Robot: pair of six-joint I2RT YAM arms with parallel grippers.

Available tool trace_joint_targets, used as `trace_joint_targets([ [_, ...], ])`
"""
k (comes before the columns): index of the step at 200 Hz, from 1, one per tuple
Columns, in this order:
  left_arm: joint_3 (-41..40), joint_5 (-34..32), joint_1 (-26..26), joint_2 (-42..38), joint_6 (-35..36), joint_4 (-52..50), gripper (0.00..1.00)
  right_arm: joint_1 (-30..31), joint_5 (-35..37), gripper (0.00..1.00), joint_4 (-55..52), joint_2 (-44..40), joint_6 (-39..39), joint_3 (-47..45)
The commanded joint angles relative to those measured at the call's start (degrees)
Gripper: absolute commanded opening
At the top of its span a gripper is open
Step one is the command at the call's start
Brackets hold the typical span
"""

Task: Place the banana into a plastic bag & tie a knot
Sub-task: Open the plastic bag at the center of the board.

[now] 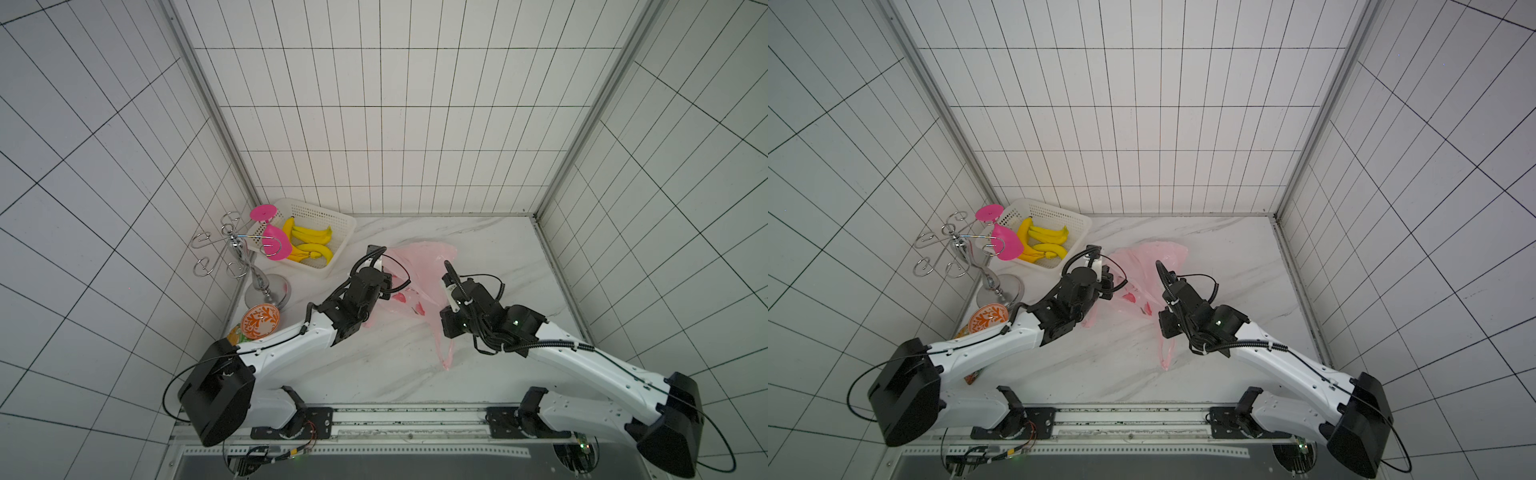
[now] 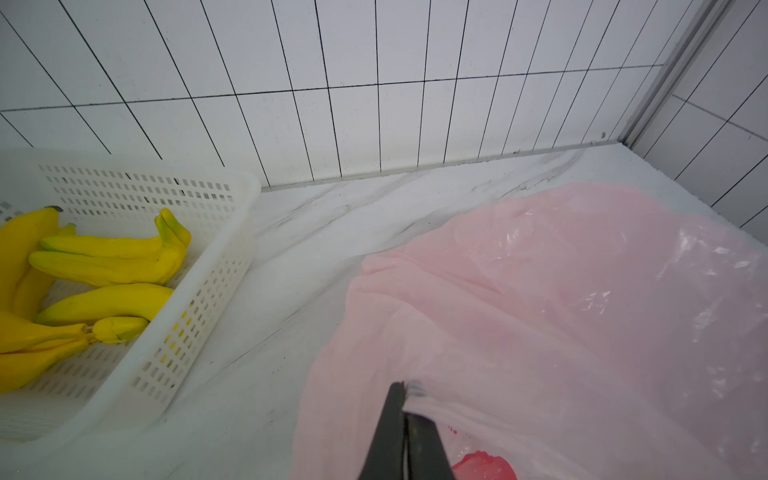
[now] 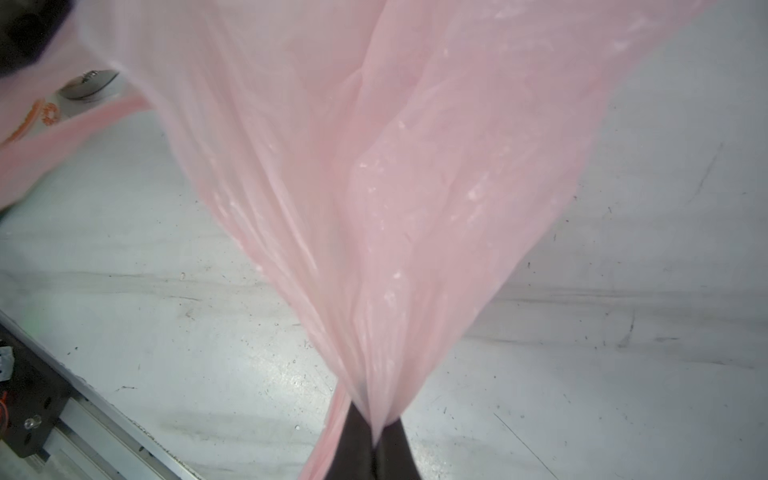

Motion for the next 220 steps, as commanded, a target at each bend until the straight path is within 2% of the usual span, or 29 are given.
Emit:
trace_joint_targets([
  [1,1.2,1.0,1.1,-1.9,-0.4,-0.4,0.00,0.2,6.5,0.03,-6.5,0.1,-0.3,3.9],
  [26,2.3,6.1,1.1,-2.3,-3.0,-3.0,0.00,0.2,10.6,0.22,-6.1,0.6,-0.6,5.2],
  [45,3.3,7.5,0.9,-2.4,-7.8,-5.8,0.00,0.2,14.1,0.42,-4.3,0.6,-0.9,5.5],
  [64,3.9,8.3,1.0,-2.4,-12.9,-8.0,0.00,0.2,16.3,0.51,-0.9,0.3,-1.3,3.6],
  [77,4.1,9.6,1.0,-2.5,-16.3,-8.6,0.00,0.3,14.7,0.54,2.2,-0.3,-1.1,1.5],
  [95,5.5,11.8,1.0,-1.8,-19.6,-9.8,0.00,0.6,8.1,0.57,7.8,-3.2,-1.0,-1.9],
  [119,8.4,12.9,0.9,-0.3,-21.3,-12.9,0.00,1.8,4.4,0.68,13.8,-9.5,1.3,-7.1],
  [143,10.3,12.6,1.0,0.5,-21.8,-14.2,0.00,2.6,4.5,0.78,16.3,-13.5,3.2,-10.6],
  [171,11.8,11.7,0.9,1.0,-22.2,-15.5,0.00,4.3,4.9,0.86,16.2,-13.6,6.1,-14.5],
  [192,12.5,10.7,0.4,1.3,-22.6,-16.0,0.00,7.6,4.0,0.88,18.8,-13.0,8.8,-16.1],
  [220,13.3,9.2,-0.5,1.5,-23.5,-17.2,0.00,10.7,7.7,0.88,21.1,-9.1,14.5,-16.7],
])
